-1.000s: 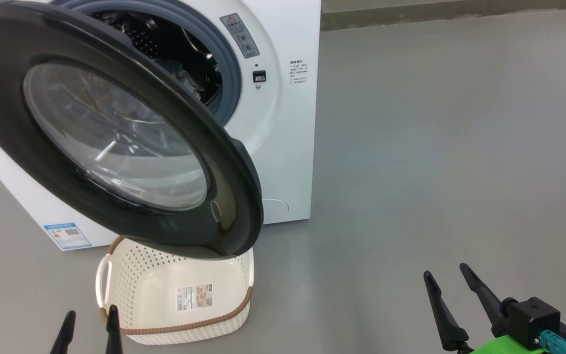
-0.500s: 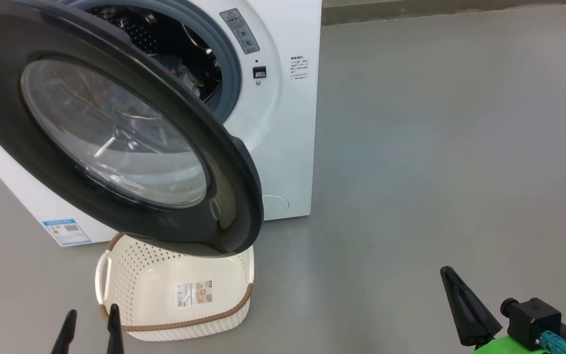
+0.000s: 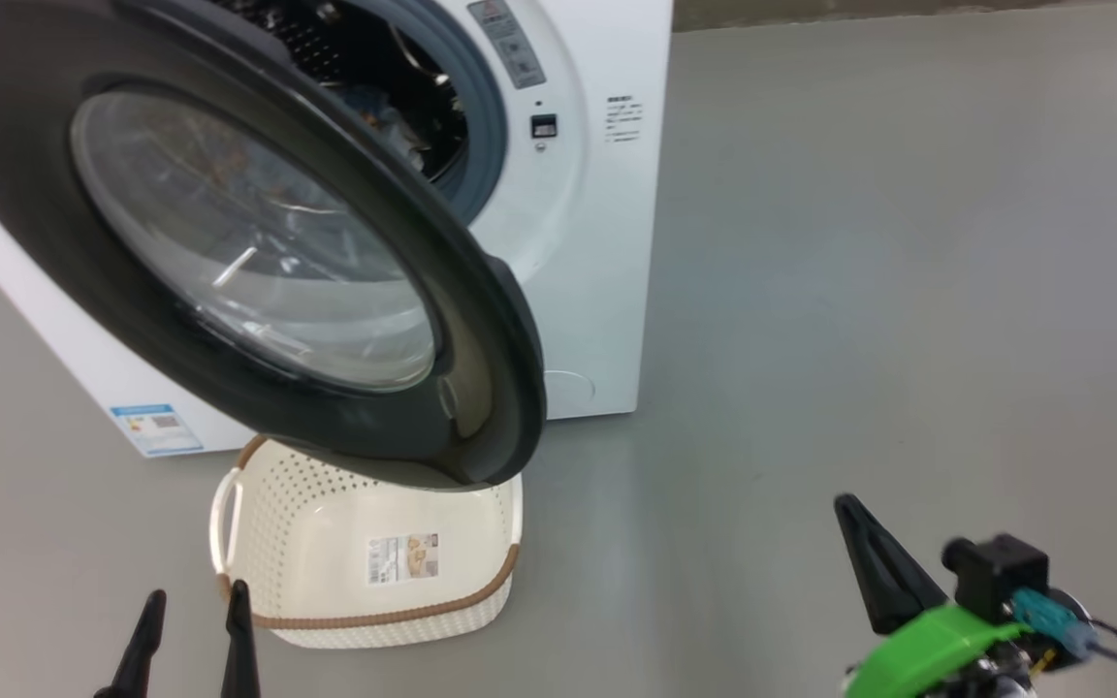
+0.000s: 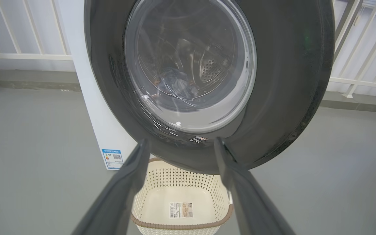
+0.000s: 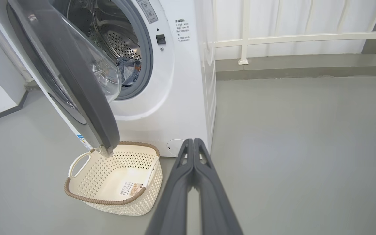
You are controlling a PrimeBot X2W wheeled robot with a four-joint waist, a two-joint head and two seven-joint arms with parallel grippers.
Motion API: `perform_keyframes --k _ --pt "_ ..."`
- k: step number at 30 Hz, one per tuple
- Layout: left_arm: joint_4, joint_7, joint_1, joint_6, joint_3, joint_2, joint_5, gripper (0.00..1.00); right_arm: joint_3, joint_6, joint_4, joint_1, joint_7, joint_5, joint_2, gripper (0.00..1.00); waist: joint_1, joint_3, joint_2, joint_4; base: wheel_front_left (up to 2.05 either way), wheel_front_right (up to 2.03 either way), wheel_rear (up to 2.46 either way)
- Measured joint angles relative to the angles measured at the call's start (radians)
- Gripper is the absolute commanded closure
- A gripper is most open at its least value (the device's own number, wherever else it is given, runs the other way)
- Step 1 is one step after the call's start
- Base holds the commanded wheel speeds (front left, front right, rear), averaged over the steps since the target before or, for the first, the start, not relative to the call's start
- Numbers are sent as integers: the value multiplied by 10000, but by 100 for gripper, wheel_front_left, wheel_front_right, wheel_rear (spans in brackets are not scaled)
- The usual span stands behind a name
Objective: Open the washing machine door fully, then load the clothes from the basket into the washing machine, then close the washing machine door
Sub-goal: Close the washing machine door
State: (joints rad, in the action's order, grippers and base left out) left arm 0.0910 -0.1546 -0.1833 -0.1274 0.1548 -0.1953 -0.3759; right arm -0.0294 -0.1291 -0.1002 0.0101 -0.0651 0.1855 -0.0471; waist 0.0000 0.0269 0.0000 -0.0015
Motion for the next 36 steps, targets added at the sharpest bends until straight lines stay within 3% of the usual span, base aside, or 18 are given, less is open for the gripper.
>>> perform_keyframes --k 14,20,27,36 --pt "-334 -244 601 190 447 94 0 0 -90 0 -3636 3597 -1049 0 -667 100 0 271 0 1356 0 0 0" --pt "-512 -408 840 268 560 217 -2 0 69 0 -4075 4946 -1442 8 -729 100 0 477 0 2036 0 0 0" --pt "-625 -499 926 272 577 224 0 0 -359 0 -3358 6495 -1559 21 -773 100 0 705 0 2441 0 0 0" --pt "-598 -571 988 263 593 215 2 0 -1703 0 54 7332 -253 25 -658 100 0 737 0 2427 0 0 0"
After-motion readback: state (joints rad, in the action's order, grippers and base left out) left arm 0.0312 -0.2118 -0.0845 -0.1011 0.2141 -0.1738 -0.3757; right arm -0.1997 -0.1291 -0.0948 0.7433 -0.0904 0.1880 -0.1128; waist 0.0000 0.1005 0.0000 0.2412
